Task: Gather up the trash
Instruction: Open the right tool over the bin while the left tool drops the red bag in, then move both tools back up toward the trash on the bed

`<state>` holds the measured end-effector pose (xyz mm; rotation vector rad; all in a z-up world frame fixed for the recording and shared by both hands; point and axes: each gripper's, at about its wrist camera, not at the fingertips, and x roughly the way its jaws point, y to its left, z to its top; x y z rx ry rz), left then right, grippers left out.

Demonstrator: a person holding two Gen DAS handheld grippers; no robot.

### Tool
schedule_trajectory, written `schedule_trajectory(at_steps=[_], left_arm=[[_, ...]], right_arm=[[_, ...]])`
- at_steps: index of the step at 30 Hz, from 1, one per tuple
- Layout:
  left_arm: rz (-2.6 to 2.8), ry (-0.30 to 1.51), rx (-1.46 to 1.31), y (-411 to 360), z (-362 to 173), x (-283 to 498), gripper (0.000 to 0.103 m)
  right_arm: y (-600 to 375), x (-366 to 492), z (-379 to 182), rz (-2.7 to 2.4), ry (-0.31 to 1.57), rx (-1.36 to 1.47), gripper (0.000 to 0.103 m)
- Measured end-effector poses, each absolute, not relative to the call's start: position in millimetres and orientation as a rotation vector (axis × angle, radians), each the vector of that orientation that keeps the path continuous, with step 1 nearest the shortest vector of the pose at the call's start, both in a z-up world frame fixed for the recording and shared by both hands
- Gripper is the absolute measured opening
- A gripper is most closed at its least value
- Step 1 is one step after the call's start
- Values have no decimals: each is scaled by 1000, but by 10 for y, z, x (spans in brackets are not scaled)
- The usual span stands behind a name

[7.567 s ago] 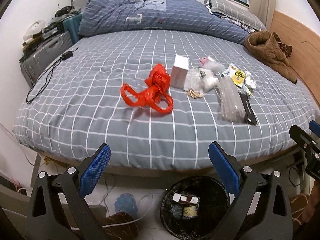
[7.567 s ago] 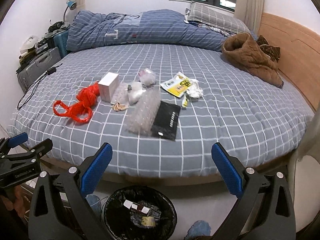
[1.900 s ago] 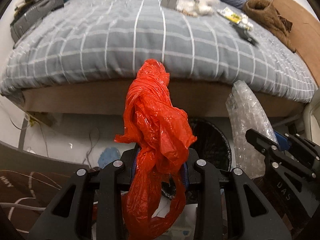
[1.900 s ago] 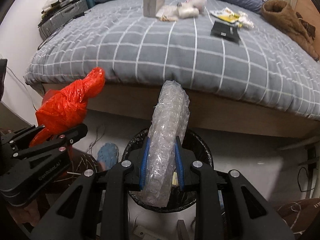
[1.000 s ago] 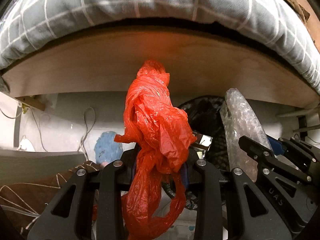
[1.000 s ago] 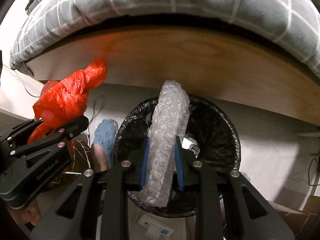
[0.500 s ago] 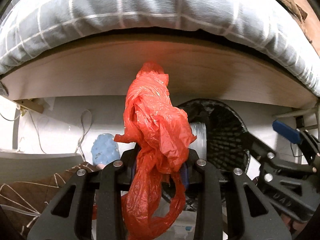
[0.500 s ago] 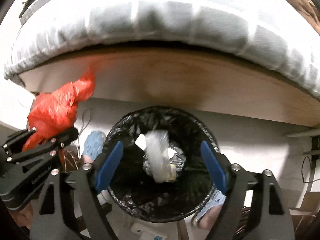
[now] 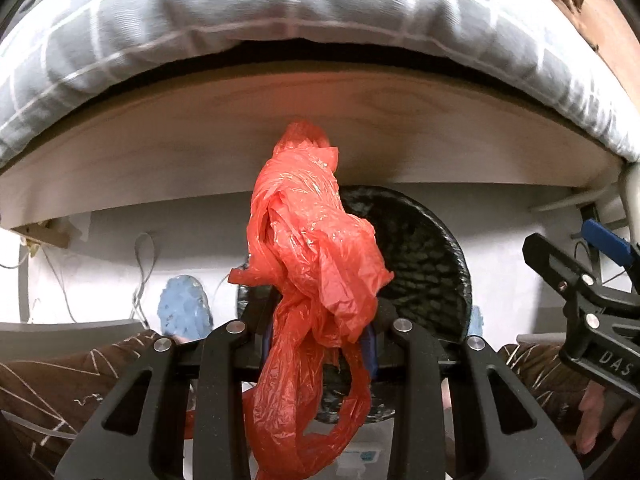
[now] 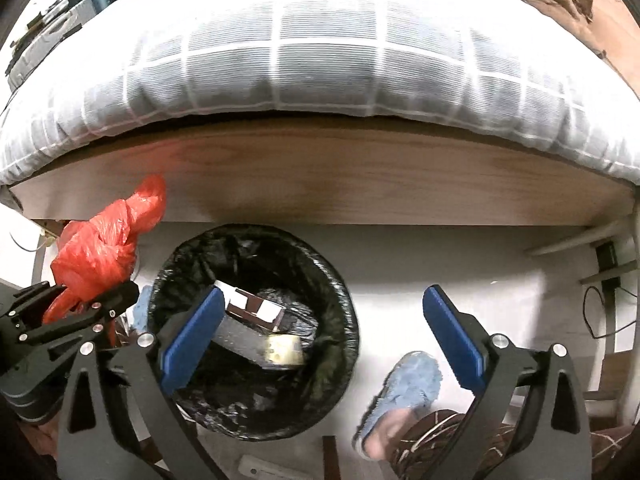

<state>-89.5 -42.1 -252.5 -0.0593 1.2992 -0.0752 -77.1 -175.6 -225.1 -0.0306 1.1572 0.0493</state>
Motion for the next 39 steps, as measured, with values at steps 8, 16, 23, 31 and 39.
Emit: schedule_trajectory(at_steps=[8,16,23,31,39], left_arm=[[-117,1317,-6,-650,-2659,-889,32],[-106,1291,19,-679,-2654,-897,52],[-83,1243,22,-679,-2527,-889,77],[-52,1168,36,-619,-2271,-875,95],[-59,1076,27,-549,-1819,-868,97]], right_arm=[[-1973,-790,-2344,23,1191,-19,95],[-2009,-806,-2352,11,1191,-11,95],[-2052,-818,-2288,-10,1174,14,95],[-2031,-805,-2060,-15,1122,-1,95],[-2004,-822,-1625,-1,1015,-13,95]])
